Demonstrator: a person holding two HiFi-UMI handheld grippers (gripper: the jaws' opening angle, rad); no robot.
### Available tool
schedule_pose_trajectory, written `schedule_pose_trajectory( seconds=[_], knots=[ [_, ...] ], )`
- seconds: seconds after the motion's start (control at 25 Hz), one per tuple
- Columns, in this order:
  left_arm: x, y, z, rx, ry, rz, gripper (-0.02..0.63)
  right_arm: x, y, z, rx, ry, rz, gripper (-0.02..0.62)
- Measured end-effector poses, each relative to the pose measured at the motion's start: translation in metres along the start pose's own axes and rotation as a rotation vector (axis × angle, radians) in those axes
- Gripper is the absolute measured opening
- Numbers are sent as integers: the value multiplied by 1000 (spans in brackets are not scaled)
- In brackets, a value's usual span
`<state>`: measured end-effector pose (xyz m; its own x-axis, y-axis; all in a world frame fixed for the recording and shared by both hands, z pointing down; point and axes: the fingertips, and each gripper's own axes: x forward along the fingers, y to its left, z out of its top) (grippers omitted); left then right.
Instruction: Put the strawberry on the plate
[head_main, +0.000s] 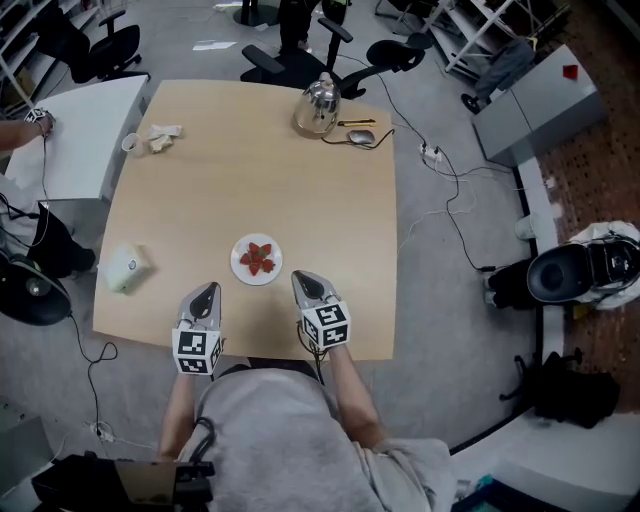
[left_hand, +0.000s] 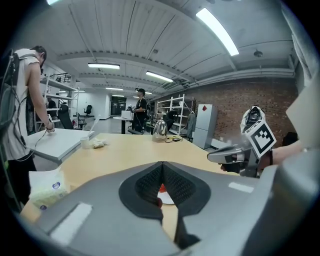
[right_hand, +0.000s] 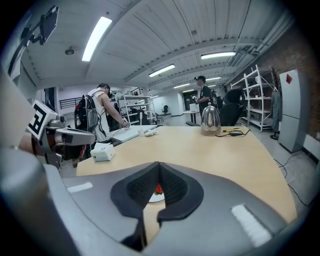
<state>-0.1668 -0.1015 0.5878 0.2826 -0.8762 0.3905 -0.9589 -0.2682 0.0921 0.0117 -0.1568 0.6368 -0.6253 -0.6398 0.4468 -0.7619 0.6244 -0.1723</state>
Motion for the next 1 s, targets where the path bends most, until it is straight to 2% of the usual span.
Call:
schedule_pose_trajectory(
  seconds=[0.28, 0.56, 0.8, 1.0],
  knots=[
    [-5, -29, 22, 45, -61, -61, 20, -42, -4, 28, 6, -118, -86, 8],
    [-13, -59, 45, 82, -126, -128, 20, -81, -8, 42, 0, -183, -165, 8],
    [-25, -84, 56, 127, -164, -172, 20, -120, -9, 46, 4, -245, -220, 6],
    [-38, -99, 51, 141, -165, -201, 20, -147, -6, 35, -15, -255, -253, 6]
  ],
)
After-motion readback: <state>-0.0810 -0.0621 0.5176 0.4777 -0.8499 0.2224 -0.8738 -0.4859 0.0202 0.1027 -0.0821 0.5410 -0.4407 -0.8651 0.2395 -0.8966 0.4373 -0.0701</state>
